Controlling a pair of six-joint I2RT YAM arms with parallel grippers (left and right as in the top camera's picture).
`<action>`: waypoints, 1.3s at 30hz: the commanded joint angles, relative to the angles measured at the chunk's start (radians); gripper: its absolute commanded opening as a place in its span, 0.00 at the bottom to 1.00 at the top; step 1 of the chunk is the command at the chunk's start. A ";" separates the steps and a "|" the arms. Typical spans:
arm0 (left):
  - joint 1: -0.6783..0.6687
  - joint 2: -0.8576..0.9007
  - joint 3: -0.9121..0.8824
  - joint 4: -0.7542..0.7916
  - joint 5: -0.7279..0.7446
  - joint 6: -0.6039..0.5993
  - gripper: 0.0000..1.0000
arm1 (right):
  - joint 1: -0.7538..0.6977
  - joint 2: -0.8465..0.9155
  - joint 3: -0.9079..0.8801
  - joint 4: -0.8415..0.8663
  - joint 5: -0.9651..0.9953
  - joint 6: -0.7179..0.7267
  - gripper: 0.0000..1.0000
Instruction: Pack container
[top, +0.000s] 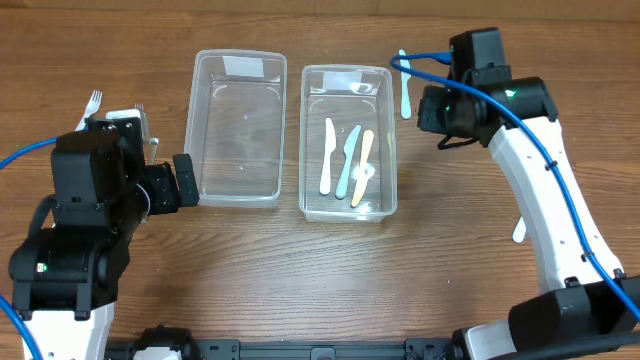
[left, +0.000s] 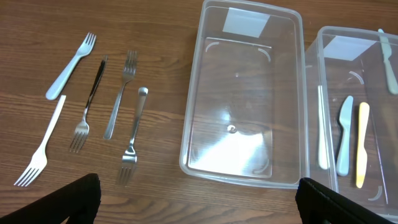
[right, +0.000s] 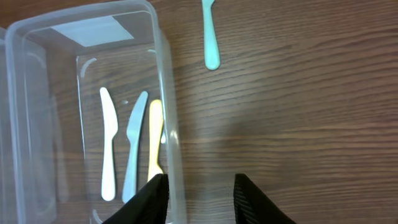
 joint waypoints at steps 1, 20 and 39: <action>0.005 0.000 0.024 0.004 0.016 0.004 1.00 | -0.056 0.106 0.158 -0.077 -0.052 -0.062 0.37; 0.005 0.000 0.024 0.004 0.045 0.004 1.00 | -0.124 0.762 0.869 -0.270 -0.044 -0.235 0.74; 0.005 0.000 0.024 0.005 0.045 0.004 1.00 | -0.058 0.933 0.866 -0.189 -0.013 -0.276 0.78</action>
